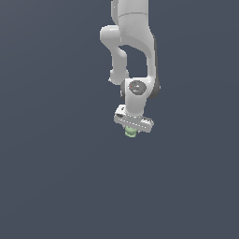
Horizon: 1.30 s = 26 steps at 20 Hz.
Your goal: Pick up the object and move it to a goal position.
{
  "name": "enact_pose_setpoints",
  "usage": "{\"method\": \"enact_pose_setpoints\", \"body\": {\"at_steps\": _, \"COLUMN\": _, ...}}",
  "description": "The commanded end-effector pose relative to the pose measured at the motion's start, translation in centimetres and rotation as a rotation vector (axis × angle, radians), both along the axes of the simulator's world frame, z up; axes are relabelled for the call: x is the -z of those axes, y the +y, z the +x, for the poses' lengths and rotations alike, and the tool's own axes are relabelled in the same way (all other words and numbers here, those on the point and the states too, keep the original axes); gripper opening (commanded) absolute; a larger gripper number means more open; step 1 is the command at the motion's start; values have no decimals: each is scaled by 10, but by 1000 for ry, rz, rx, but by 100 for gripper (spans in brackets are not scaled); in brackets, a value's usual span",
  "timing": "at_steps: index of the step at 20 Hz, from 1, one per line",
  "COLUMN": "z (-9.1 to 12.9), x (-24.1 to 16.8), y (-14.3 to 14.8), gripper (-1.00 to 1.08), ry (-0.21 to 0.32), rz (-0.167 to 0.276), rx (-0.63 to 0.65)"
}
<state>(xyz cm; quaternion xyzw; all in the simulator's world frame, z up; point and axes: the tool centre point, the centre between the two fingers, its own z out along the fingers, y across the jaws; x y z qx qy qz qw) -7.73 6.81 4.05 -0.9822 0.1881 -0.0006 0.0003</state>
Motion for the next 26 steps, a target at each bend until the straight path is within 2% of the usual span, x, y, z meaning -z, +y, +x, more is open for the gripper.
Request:
{"method": "enact_pose_setpoints", "body": {"at_steps": 1, "z": 0, "x": 1, "y": -1, "gripper": -100, "ry": 1, "rz": -1, "rx": 1}}
{"method": "enact_pose_setpoints", "body": {"at_steps": 6, "z": 2, "x": -1, "y": -3, "gripper": -100, "ry": 0, "rz": 0, "rx": 0}}
{"method": "enact_pose_setpoints", "body": {"at_steps": 11, "z": 12, "x": -4, "y": -22, "gripper": -100, "ry": 0, "rz": 0, "rx": 0}}
{"method": "enact_pose_setpoints", "body": {"at_steps": 26, "z": 80, "x": -28, "y": -136, "gripper": -100, "ry": 1, "rz": 0, "rx": 0}}
